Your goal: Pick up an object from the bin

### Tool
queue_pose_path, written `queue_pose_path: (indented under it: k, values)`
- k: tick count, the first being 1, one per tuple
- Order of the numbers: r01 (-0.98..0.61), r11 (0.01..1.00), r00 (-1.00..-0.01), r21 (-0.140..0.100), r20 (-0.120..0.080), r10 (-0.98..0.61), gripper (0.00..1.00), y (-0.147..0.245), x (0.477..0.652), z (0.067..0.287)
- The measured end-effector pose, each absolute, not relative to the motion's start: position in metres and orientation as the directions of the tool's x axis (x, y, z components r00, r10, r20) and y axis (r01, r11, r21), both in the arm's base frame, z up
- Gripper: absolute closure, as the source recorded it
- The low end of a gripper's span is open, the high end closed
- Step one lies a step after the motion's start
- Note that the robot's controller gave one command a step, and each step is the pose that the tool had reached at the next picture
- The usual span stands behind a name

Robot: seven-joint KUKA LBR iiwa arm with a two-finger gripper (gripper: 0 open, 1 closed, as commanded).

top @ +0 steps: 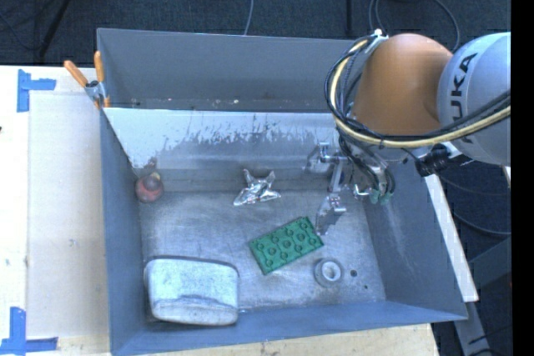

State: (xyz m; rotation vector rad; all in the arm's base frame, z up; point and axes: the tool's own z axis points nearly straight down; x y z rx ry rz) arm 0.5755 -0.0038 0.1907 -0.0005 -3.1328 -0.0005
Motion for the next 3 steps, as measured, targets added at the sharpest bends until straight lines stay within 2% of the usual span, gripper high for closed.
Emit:
queue_pose_path:
  k: [1,2,3]
  values:
    - [-0.219,0.976,-0.976,0.001,-0.004,-0.219,0.0,-0.001,0.561,0.071]
    - [-0.135,0.991,-0.991,0.001,-0.001,-0.135,0.0,0.009,0.552,0.101]
    - [-0.051,0.999,-0.999,0.001,0.001,-0.051,0.0,0.01,0.55,0.102]
